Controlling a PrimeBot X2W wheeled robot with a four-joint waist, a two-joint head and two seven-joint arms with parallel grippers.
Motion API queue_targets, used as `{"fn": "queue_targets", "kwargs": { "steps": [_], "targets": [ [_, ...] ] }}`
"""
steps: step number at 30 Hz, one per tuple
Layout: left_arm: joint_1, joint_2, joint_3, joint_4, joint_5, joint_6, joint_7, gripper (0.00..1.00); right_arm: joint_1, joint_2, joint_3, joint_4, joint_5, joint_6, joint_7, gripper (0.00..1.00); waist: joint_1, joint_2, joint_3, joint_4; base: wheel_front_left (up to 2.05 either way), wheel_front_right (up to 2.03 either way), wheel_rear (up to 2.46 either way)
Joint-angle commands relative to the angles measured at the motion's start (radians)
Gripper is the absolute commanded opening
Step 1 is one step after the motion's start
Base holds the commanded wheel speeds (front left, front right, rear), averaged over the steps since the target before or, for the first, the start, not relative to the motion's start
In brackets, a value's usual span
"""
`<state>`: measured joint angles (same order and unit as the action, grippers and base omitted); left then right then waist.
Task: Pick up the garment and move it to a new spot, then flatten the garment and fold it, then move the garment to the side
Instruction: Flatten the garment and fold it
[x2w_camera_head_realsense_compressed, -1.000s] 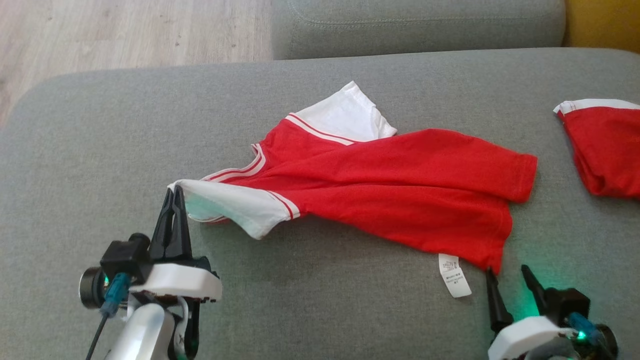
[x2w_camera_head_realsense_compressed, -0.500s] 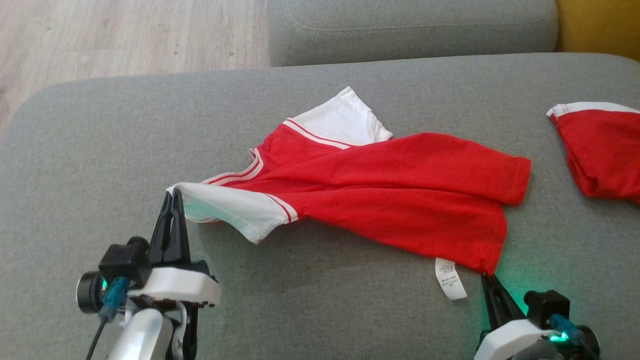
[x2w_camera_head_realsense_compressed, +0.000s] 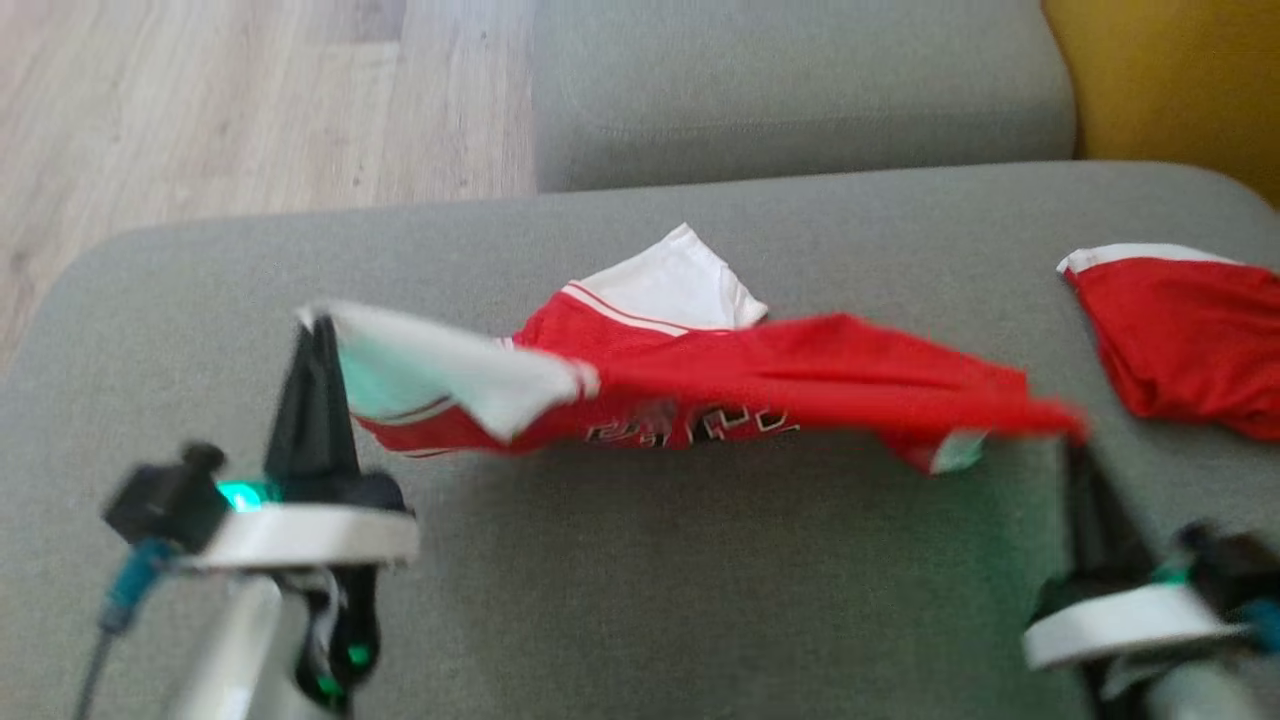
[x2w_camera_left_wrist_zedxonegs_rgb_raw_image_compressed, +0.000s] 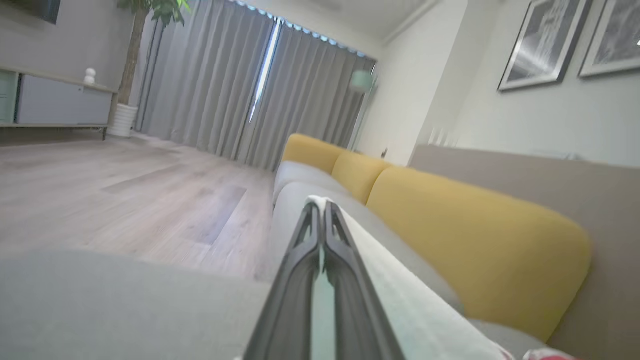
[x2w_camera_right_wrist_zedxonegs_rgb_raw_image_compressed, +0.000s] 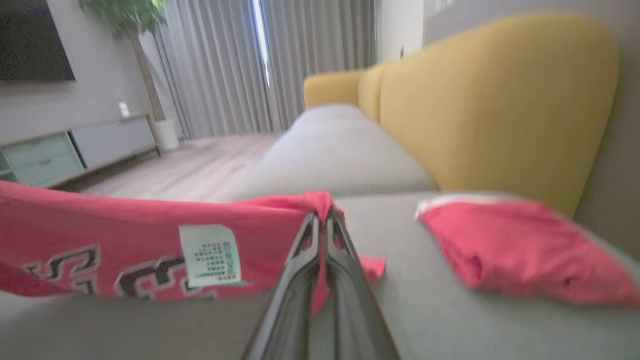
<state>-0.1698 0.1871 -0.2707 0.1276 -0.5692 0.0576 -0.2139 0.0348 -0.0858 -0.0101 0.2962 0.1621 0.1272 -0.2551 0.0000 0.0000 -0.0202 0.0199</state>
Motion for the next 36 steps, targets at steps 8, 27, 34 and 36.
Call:
{"fn": "queue_targets", "kwargs": {
  "steps": [8,27,34,36],
  "targets": [
    [-0.357,0.003,0.116,-0.142,-0.163,-0.083,0.055,0.00,-0.218,-0.207,-0.046,-0.364,0.147,0.003,0.111,0.00,0.0000,0.0000,-0.051,-0.030,0.00,0.00,0.00],
    [-1.056,0.010,0.121,0.330,-0.156,-0.065,0.159,0.00,-0.977,-0.360,0.189,-0.043,0.279,0.003,0.255,0.00,0.0000,0.0000,0.210,-0.041,0.00,0.00,0.00],
    [-1.338,0.009,0.113,0.548,-0.103,-0.112,0.020,0.00,-1.290,-0.321,0.251,0.215,0.267,0.003,0.091,0.00,0.0000,0.0000,0.386,-0.025,0.00,0.00,0.00],
    [-1.408,0.006,0.117,0.588,-0.090,-0.126,-0.016,0.00,-1.360,-0.333,0.275,0.270,0.221,0.003,0.038,0.00,0.0000,0.0000,0.409,-0.021,0.00,0.00,0.00]
  ]
}}
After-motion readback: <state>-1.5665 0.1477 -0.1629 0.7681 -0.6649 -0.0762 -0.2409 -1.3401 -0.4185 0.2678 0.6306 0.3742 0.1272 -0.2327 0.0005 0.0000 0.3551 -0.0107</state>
